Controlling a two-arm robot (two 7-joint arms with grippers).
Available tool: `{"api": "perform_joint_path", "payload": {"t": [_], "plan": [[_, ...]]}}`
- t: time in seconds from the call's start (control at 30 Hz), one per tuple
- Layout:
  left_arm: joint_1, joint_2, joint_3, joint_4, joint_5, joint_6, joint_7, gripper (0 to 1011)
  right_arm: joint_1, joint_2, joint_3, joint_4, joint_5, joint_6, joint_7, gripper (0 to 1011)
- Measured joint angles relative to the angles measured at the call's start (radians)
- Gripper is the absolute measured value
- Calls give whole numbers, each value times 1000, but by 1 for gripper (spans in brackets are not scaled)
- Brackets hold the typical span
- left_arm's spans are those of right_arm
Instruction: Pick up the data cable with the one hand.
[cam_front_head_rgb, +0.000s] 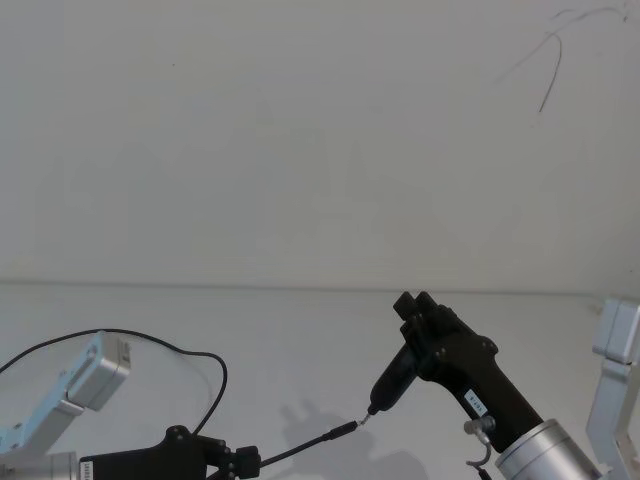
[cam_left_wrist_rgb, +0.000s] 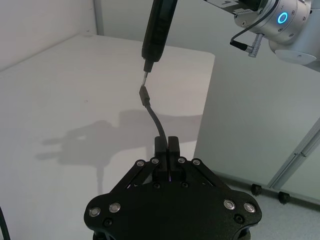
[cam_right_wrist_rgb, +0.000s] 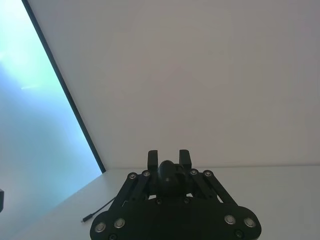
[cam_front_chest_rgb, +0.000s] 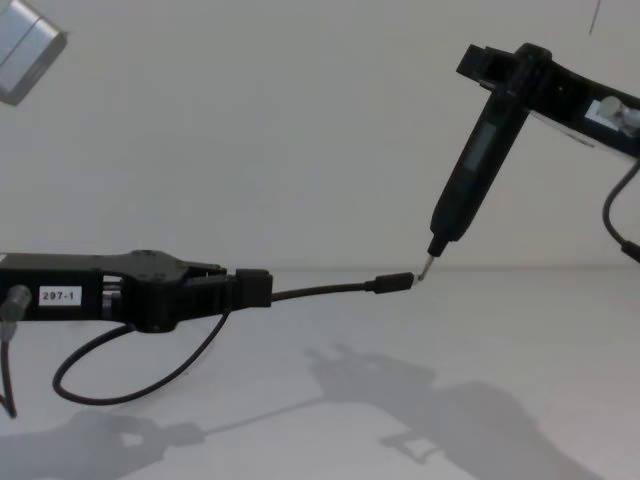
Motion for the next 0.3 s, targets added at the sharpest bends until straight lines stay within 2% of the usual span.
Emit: {"api": "perform_joint_path", "payload": {"t": [0.3], "plan": [[0,0,0,0,0,0,0,34,1,2,-1,0,12,2,0,250]]}}
